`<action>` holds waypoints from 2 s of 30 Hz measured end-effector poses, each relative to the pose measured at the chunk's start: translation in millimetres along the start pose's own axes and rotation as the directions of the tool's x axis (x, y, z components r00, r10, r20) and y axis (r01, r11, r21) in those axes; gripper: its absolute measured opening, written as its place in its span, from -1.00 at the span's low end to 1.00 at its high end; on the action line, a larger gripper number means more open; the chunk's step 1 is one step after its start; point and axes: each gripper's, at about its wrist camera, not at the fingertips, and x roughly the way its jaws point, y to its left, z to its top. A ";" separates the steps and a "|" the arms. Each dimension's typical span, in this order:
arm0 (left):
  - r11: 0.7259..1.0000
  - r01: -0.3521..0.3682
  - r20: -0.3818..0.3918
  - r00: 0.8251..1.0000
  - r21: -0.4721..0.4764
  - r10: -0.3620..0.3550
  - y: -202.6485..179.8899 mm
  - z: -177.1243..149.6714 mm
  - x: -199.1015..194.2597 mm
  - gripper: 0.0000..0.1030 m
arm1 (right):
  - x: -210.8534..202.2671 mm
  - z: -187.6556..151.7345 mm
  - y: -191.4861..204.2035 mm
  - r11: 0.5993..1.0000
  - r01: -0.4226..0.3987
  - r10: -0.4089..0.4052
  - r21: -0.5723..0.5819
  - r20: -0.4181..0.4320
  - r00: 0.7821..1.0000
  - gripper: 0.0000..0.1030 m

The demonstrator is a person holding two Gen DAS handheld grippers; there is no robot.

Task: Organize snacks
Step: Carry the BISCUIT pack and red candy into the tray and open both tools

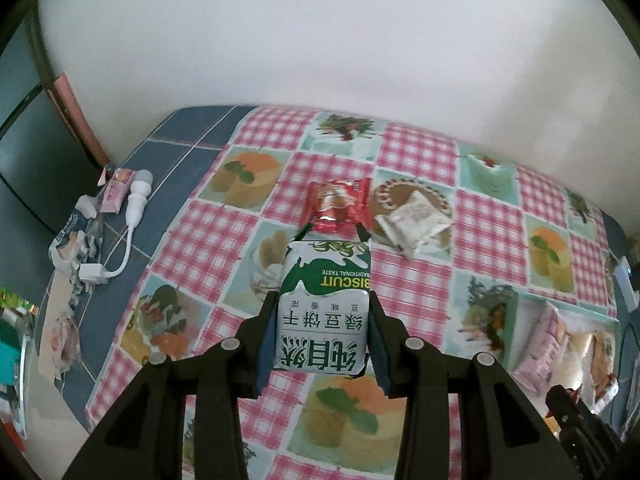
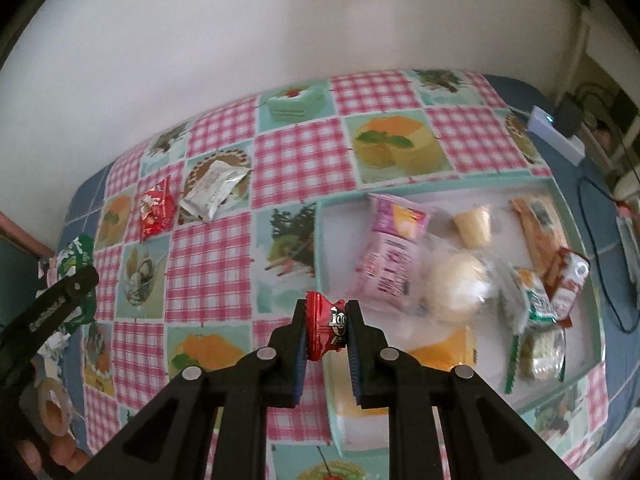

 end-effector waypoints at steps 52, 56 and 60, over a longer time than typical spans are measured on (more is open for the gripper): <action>0.891 0.413 -0.211 0.903 0.187 -0.374 -163.0 -65.4 -1.1 -0.18 | -33.6 -10.5 -198.8 0.902 0.081 -0.092 0.424 0.007 0.996 -0.64; 0.888 0.412 -0.207 0.905 0.205 -0.373 -170.6 -66.0 2.3 -0.19 | -26.7 -10.1 -199.0 0.904 0.093 -0.099 0.418 -0.008 0.995 -0.64; 0.882 0.419 -0.215 0.901 0.215 -0.376 -174.7 -66.7 3.2 -0.19 | -18.0 -11.1 -201.0 0.899 0.103 -0.097 0.426 -0.037 0.995 -0.64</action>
